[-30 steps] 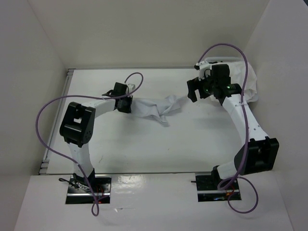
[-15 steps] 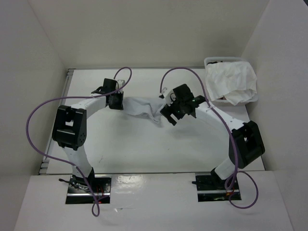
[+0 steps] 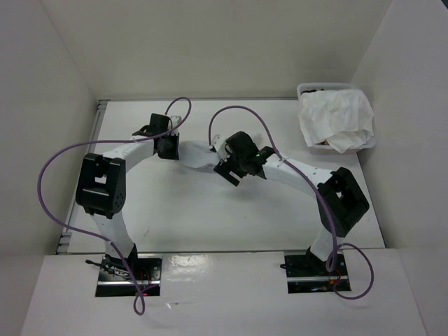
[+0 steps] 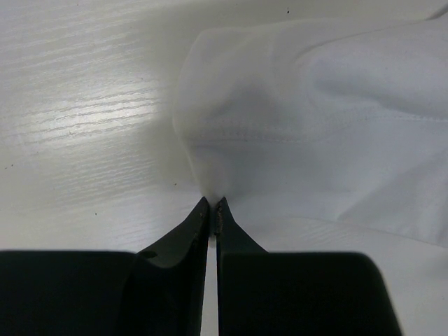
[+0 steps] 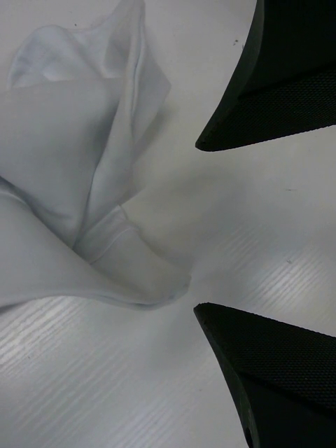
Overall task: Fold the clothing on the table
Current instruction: Flatten the skirt out
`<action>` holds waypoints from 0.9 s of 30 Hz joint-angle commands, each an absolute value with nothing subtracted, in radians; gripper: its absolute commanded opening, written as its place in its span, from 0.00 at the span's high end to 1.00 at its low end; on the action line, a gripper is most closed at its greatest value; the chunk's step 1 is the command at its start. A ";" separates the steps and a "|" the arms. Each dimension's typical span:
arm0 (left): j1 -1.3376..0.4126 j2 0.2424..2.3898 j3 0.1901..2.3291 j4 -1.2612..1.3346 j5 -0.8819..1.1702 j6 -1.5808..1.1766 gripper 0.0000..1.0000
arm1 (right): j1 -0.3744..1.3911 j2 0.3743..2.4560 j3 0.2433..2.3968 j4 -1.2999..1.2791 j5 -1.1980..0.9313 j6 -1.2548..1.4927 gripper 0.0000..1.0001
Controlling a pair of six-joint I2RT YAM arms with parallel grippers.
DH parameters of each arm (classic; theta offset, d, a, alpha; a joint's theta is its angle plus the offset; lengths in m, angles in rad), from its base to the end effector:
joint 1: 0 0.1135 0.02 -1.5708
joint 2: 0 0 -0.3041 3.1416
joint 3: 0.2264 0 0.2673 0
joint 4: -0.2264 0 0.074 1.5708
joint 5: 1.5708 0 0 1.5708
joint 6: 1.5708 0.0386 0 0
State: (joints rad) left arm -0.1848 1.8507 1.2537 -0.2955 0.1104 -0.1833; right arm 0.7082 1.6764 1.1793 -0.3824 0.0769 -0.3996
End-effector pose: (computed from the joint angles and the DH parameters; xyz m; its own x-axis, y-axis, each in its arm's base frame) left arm 0.4157 -0.0820 0.2215 -0.7982 -0.0351 -0.6013 0.1069 0.9742 -0.1987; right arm 0.2916 0.2458 0.2578 -0.3012 -0.7687 -0.5643 -0.7908 0.5320 -0.3026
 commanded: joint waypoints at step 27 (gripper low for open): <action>-0.169 1.813 1.302 -0.311 0.140 -0.172 0.91 | 0.818 1.782 1.218 -0.298 0.156 -0.408 0.25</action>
